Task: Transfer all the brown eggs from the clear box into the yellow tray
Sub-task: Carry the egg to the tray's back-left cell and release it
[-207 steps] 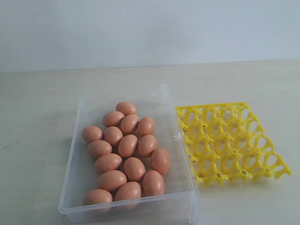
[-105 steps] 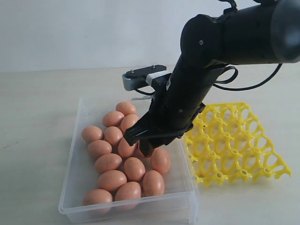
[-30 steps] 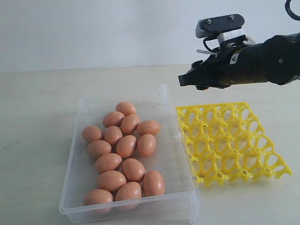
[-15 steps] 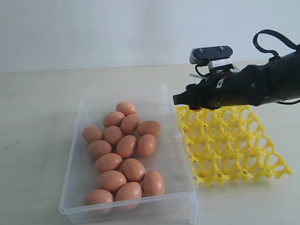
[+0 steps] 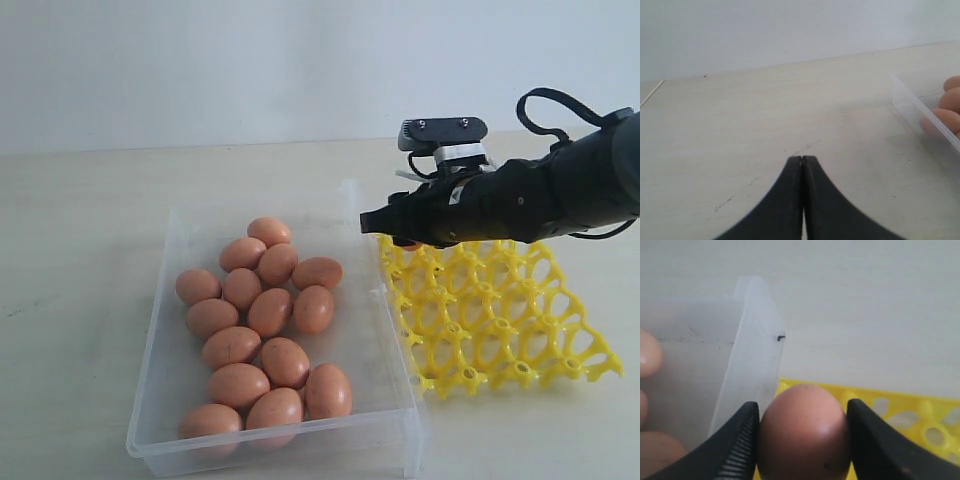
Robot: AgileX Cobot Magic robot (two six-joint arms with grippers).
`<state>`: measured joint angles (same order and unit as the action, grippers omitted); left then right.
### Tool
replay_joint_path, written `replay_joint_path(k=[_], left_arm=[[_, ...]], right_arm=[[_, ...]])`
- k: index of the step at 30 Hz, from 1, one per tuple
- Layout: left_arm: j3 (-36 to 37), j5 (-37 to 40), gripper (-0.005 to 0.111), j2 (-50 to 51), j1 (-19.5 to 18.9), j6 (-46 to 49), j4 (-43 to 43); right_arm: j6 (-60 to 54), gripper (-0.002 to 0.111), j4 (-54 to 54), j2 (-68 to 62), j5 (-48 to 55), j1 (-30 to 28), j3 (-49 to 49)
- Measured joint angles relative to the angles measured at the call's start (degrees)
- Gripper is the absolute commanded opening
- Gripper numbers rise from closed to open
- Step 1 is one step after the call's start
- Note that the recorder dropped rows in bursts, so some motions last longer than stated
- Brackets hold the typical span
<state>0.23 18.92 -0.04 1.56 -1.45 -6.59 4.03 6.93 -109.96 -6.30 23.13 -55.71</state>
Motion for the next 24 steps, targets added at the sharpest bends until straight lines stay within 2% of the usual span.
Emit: replay_joint_path(k=[14,17,24], left_arm=[[0.0,0.0,0.0,0.0,0.0,0.0,0.0],[0.0,0.0,0.0,0.0,0.0,0.0,0.0],[0.0,0.0,0.0,0.0,0.0,0.0,0.0]], right_arm=[[0.12,0.001,0.0,-1.04,0.24,1.28,-1.19],[0.03,0.01,-0.2,-1.04,0.9,1.16,-1.19],[-0.44,0.046,-0.57,-1.04,2.28,-0.31,-1.19]])
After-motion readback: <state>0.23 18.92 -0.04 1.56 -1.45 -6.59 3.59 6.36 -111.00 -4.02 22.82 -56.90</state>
